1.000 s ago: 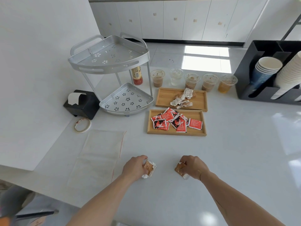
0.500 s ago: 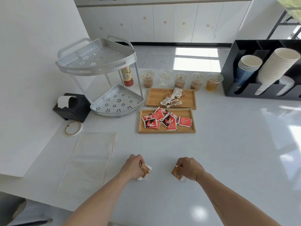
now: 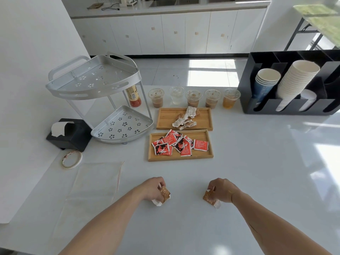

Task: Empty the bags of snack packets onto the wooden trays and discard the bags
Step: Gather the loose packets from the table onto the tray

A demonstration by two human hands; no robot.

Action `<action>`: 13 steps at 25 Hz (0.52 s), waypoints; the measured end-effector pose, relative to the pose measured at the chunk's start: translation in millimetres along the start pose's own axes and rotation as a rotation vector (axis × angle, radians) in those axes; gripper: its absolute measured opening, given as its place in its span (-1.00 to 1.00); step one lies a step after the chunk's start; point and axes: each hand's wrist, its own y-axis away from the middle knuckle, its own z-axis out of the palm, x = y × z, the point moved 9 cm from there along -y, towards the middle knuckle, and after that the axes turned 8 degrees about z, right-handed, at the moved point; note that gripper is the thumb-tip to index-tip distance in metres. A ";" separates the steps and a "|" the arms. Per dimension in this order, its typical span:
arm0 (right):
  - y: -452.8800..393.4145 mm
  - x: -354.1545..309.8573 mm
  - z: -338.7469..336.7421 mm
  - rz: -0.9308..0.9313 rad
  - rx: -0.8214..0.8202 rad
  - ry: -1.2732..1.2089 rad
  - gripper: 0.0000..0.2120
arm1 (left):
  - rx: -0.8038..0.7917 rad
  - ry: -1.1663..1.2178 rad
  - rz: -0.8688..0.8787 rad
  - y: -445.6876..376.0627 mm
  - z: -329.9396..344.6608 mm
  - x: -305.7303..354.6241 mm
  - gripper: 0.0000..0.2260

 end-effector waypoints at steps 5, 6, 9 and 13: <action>-18.6 -7.9 -48.9 -0.018 0.067 -0.005 -0.69 | 0.078 0.000 0.045 -24.5 -52.4 21.9 -0.67; -22.4 -10.9 -61.8 -0.021 0.089 -0.013 -0.71 | 0.084 -0.013 0.054 -30.4 -65.1 28.0 -0.66; -34.8 -21.1 -105.7 -0.030 0.160 -0.059 -0.77 | 0.115 -0.059 0.081 -51.7 -106.0 48.0 -0.66; -54.4 -34.0 -158.4 -0.036 0.234 -0.086 -0.76 | 0.165 -0.073 0.100 -82.1 -155.5 72.8 -0.67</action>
